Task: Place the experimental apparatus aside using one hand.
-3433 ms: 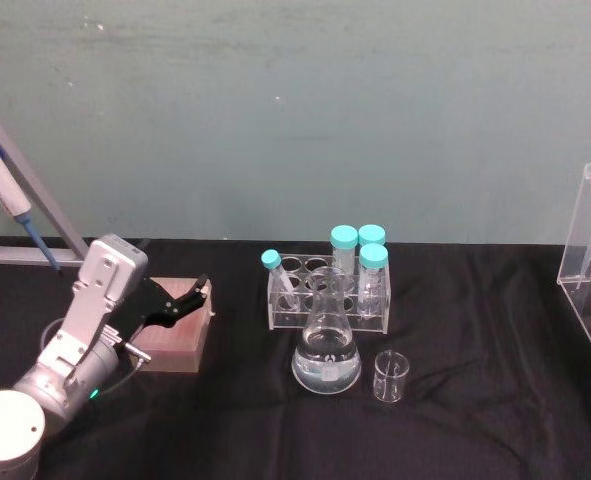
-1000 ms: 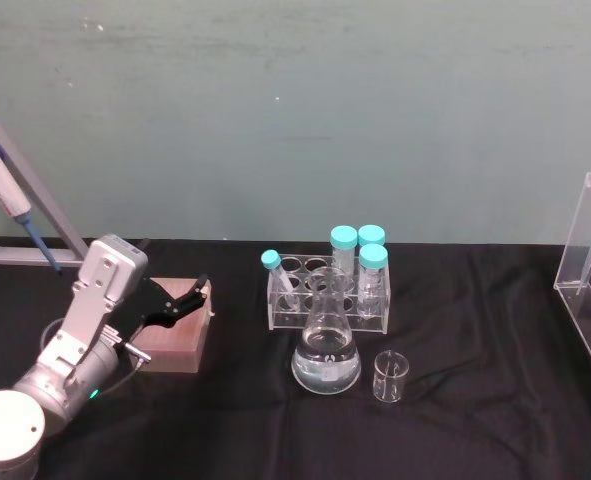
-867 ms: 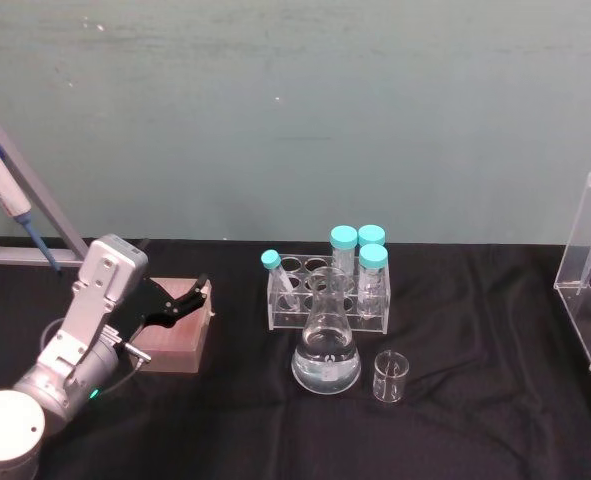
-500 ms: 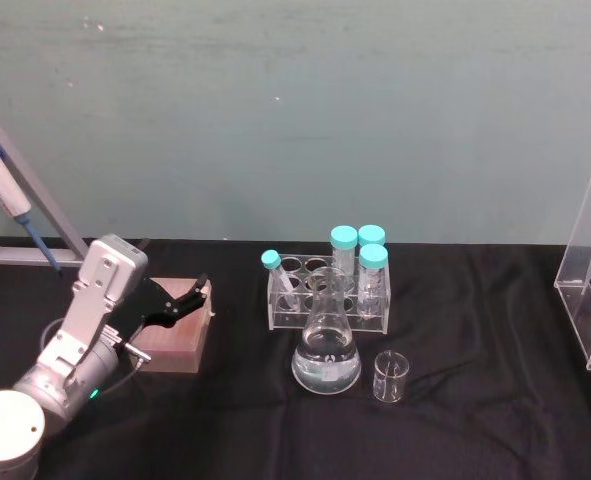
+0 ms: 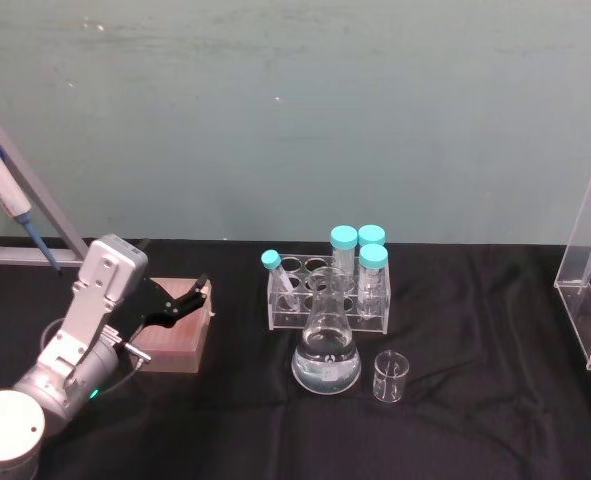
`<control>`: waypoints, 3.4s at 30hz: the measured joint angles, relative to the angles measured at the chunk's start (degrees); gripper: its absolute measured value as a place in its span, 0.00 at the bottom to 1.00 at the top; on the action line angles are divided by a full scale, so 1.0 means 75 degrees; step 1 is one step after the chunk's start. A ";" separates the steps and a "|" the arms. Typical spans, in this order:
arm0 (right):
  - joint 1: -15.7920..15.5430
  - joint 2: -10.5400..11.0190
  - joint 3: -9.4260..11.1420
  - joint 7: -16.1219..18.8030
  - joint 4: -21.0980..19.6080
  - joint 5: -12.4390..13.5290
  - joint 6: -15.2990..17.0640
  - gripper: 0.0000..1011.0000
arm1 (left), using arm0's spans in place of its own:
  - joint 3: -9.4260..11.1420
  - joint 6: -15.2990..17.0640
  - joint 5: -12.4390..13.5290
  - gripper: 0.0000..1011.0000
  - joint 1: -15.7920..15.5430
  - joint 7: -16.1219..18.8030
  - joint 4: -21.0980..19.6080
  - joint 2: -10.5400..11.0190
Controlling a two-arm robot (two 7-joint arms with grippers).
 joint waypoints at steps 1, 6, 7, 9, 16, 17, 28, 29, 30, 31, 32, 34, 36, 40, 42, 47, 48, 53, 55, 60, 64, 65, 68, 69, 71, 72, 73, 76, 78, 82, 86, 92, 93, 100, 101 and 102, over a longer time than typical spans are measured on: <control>0.0000 0.0000 0.0000 0.0000 0.0000 0.0000 0.0000 0.99 | 0.0000 0.0000 0.0000 0.99 0.0000 0.0000 0.0000 0.0000; 0.0000 0.0000 0.0000 0.0000 0.0000 0.0000 0.0000 0.99 | 0.0000 0.0000 0.0000 0.99 0.0000 0.0000 0.0000 -0.0001; 0.0000 0.0007 -0.0014 0.0000 -0.0002 -0.0007 0.0014 0.99 | 0.0000 0.0000 0.0000 0.99 0.0000 0.0000 0.0000 0.0000; -0.0006 0.0011 -0.0035 0.0000 -0.0031 -0.0018 0.0039 0.99 | 0.0000 0.0000 0.0000 0.99 0.0000 0.0000 0.0000 -0.0001; -0.0073 0.0012 -0.0104 -0.0024 -0.0162 -0.0069 0.0063 0.99 | 0.0000 0.0000 0.0000 0.99 0.0000 0.0000 0.0000 0.0000; -0.0081 0.0010 -0.0107 -0.0033 -0.0175 -0.0076 0.0058 0.99 | 0.0000 0.0000 0.0000 0.99 0.0000 0.0000 0.0000 0.0000; -0.0218 -0.0056 -0.0104 -0.0285 -0.0377 -0.0293 -0.0126 0.99 | 0.0000 0.0000 0.0000 0.99 0.0000 0.0000 0.0000 0.0000; -0.0226 -0.0062 -0.0103 -0.0299 -0.0390 -0.0310 -0.0144 0.99 | 0.0000 0.0000 0.0000 0.99 0.0000 0.0000 0.0000 -0.0001; -0.0232 -0.0065 -0.0102 -0.0311 -0.0401 -0.0325 -0.0160 0.99 | 0.0000 0.0000 0.0000 0.99 0.0000 0.0000 0.0000 0.0000; -0.0251 -0.0075 -0.0097 -0.0334 -0.0434 -0.0359 -0.0194 0.99 | 0.0000 0.0000 0.0000 0.99 0.0000 0.0000 0.0000 0.0000; -0.0262 -0.0079 -0.0095 -0.0347 -0.0453 -0.0378 -0.0215 0.99 | 0.0000 0.0000 0.0000 0.99 0.0000 0.0000 0.0000 0.0000; -0.0301 -0.0093 -0.0084 -0.0389 -0.0525 -0.0440 -0.0290 0.99 | 0.0000 0.0000 0.0000 0.99 0.0000 0.0000 0.0000 0.0000; -0.0344 -0.0107 -0.0075 -0.0431 -0.0599 -0.0510 -0.0370 0.99 | 0.0000 0.0000 0.0000 0.99 0.0000 0.0000 0.0000 0.0000; -0.0408 -0.0136 -0.0057 -0.0508 -0.0730 -0.0638 -0.0487 0.99 | 0.0000 0.0000 0.0000 0.99 0.0000 0.0001 0.0000 -0.0001; -0.0431 -0.0149 -0.0048 -0.0539 -0.0772 -0.0693 -0.0523 0.99 | 0.0000 0.0000 0.0000 0.99 0.0000 0.0000 0.0000 0.0000; -0.0491 -0.0181 -0.0022 -0.0584 -0.0900 -0.0834 -0.0617 0.99 | 0.0000 0.0000 0.0000 0.99 0.0000 0.0001 0.0000 -0.0001; -0.0500 -0.0184 -0.0022 -0.0585 -0.0917 -0.0853 -0.0640 0.99 | 0.0000 0.0000 0.0000 0.99 0.0000 0.0001 0.0000 -0.0001; -0.0559 -0.0183 -0.0029 -0.0575 -0.1031 -0.0959 -0.0819 0.99 | 0.0000 0.0000 0.0000 0.99 0.0000 0.0001 0.0000 -0.0001; -0.0585 -0.0164 -0.0042 -0.0491 -0.1084 -0.0962 -0.0921 0.99 | 0.0000 0.0000 0.0000 0.99 0.0000 0.0000 0.0000 0.0000; -0.0632 -0.0071 -0.0122 -0.0205 -0.1196 -0.0908 -0.1138 0.99 | 0.0000 0.0000 0.0000 0.99 0.0000 0.0001 0.0000 0.0000; -0.0651 0.0029 -0.0213 0.0055 -0.1282 -0.0807 -0.1244 0.99 | 0.0000 0.0000 0.0000 0.99 0.0000 0.0001 0.0000 0.0000; -0.0651 0.0054 -0.0239 0.0126 -0.1297 -0.0775 -0.1254 0.99 | 0.0000 0.0000 0.0000 0.99 0.0000 0.0001 0.0000 0.0000; -0.0652 0.0176 -0.0358 0.0438 -0.1347 -0.0625 -0.1261 0.99 | 0.0000 0.0000 0.0000 0.99 0.0000 0.0001 0.0000 0.0000; -0.0651 0.0210 -0.0394 0.0513 -0.1354 -0.0586 -0.1261 0.99 | 0.0000 0.0000 0.0000 0.99 0.0000 0.0001 0.0000 -0.0001; -0.0642 0.0306 -0.0504 0.0716 -0.1365 -0.0487 -0.1260 0.99 | 0.0000 0.0000 0.0000 0.99 0.0000 0.0001 0.0000 0.0000; -0.0622 0.0372 -0.0583 0.0855 -0.1365 -0.0409 -0.1248 0.99 | 0.0000 0.0000 0.0000 0.99 0.0000 0.0001 0.0000 0.0000; -0.0609 0.0407 -0.0624 0.0935 -0.1365 -0.0365 -0.1235 0.99 | 0.0000 0.0000 0.0000 0.99 0.0000 0.0001 0.0000 -0.0001; -0.0553 0.0542 -0.0791 0.1217 -0.1337 -0.0190 -0.1196 0.99 | 0.0000 0.0000 0.0000 0.99 0.0000 0.0001 0.0000 0.0000; -0.0515 0.0609 -0.0881 0.1371 -0.1299 -0.0098 -0.1177 0.99 | 0.0000 0.0000 0.0000 0.99 0.0000 0.0001 0.0000 0.0000; -0.0405 0.0754 -0.1113 0.1719 -0.1173 0.0135 -0.1114 0.99 | 0.0000 0.0000 0.0000 0.99 0.0000 0.0001 0.0000 0.0000; -0.0289 0.0846 -0.1296 0.2023 -0.1032 0.0387 -0.0987 0.99 | 0.0000 0.0000 0.0000 0.99 0.0000 0.0001 0.0000 -0.0001; -0.0078 0.0980 -0.1626 0.2536 -0.0720 0.0735 -0.0769 0.99 | 0.0000 0.0000 0.0000 0.99 0.0000 0.0001 0.0000 -0.0001; -0.0013 0.1014 -0.1718 0.2689 -0.0619 0.0817 -0.0713 0.99 | 0.0000 0.0000 0.0000 0.99 0.0000 0.0001 0.0000 0.0000; 0.0259 0.1135 -0.2033 0.3276 -0.0222 0.1211 -0.0424 0.99 | 0.0000 0.0000 0.0000 0.99 0.0000 0.0000 0.0000 0.0000; 0.0326 0.1159 -0.2097 0.3406 -0.0130 0.1289 -0.0356 0.99 | 0.0000 0.0000 0.0000 0.99 0.0000 0.0001 0.0000 -0.0001; 0.0369 0.1171 -0.2133 0.3475 -0.0074 0.1332 -0.0317 0.99 | 0.0000 0.0000 0.0000 0.99 0.0000 0.0001 0.0000 0.0000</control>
